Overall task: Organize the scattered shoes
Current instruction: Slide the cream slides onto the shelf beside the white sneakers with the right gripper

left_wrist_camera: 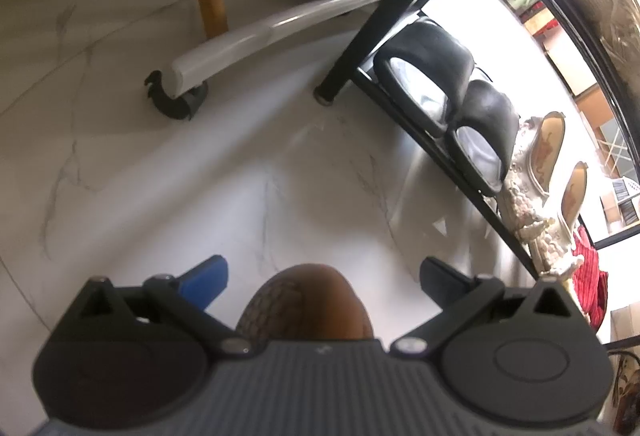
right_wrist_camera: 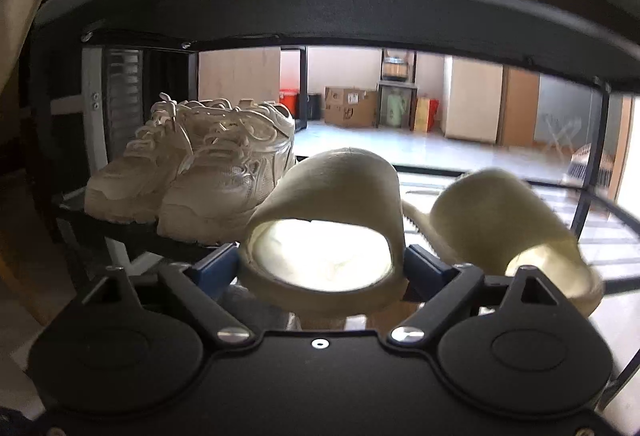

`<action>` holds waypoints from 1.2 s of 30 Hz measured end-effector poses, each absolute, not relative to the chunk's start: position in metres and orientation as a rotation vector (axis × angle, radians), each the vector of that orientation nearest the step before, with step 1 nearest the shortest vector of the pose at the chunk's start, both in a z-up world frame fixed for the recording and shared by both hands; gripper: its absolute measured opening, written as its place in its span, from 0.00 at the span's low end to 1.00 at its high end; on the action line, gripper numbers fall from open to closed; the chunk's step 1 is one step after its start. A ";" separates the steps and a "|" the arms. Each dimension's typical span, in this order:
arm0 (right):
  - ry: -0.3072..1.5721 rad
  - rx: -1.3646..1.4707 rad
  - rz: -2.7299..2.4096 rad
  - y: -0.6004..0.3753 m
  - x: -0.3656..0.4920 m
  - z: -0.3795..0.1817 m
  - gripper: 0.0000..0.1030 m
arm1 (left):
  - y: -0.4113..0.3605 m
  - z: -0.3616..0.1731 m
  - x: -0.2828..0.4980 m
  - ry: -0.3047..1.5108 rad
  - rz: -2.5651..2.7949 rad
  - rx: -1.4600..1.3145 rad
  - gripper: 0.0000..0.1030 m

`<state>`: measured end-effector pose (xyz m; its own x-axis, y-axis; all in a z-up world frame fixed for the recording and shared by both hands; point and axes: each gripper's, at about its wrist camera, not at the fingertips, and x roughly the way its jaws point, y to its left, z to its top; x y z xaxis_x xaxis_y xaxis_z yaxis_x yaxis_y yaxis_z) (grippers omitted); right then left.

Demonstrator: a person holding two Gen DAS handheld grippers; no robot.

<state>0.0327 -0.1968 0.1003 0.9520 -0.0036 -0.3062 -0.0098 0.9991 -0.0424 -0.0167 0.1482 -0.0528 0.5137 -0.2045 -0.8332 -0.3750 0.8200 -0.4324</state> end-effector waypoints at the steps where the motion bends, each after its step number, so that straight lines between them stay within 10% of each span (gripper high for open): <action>1: 0.312 -0.045 0.004 -0.197 0.031 0.098 0.87 | 0.148 -0.053 -0.017 1.044 0.110 -0.629 0.99; 36: 0.286 -0.124 0.094 -0.214 0.045 0.114 0.99 | 0.148 -0.054 -0.016 1.060 0.099 -0.643 0.99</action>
